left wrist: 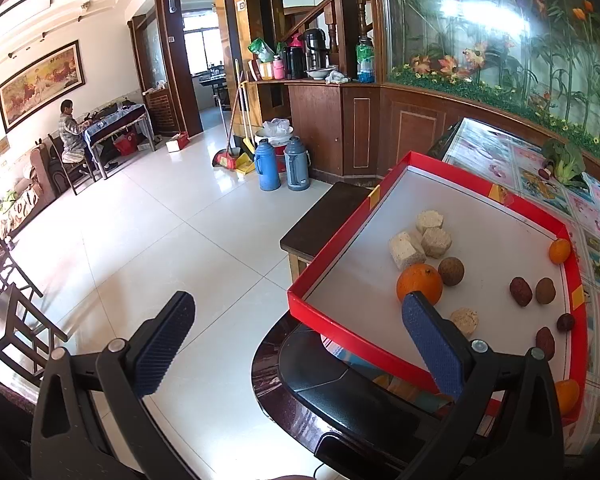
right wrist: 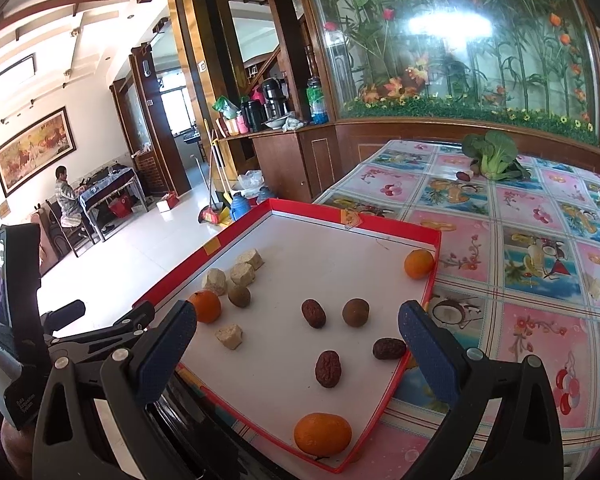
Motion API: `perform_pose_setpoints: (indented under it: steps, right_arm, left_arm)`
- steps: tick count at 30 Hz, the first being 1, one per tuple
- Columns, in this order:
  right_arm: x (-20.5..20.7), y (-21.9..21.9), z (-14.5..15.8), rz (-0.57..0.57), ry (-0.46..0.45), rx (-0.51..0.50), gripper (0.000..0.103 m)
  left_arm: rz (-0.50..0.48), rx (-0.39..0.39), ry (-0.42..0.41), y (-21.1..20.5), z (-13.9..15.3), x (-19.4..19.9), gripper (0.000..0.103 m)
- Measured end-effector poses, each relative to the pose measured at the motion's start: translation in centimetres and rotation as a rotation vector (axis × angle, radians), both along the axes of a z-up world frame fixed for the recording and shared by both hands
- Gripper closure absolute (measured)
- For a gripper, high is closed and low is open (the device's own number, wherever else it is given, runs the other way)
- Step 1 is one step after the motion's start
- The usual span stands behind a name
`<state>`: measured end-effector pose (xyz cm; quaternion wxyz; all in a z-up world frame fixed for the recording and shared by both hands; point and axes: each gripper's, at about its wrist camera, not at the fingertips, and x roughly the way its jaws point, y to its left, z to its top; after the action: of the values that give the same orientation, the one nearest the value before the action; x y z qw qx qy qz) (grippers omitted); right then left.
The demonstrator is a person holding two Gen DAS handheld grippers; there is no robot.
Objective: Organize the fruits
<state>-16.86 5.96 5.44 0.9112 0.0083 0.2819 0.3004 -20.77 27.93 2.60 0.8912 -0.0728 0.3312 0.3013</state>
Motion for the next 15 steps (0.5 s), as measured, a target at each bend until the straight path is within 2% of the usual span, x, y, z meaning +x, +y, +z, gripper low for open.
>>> perform_pose_setpoints:
  steps: [15]
  right_arm:
    - [0.0, 0.15, -0.23, 0.005, 0.008, -0.008, 0.002]
  left_arm:
    - [-0.013, -0.005, 0.003, 0.02, -0.36, -0.1, 0.0]
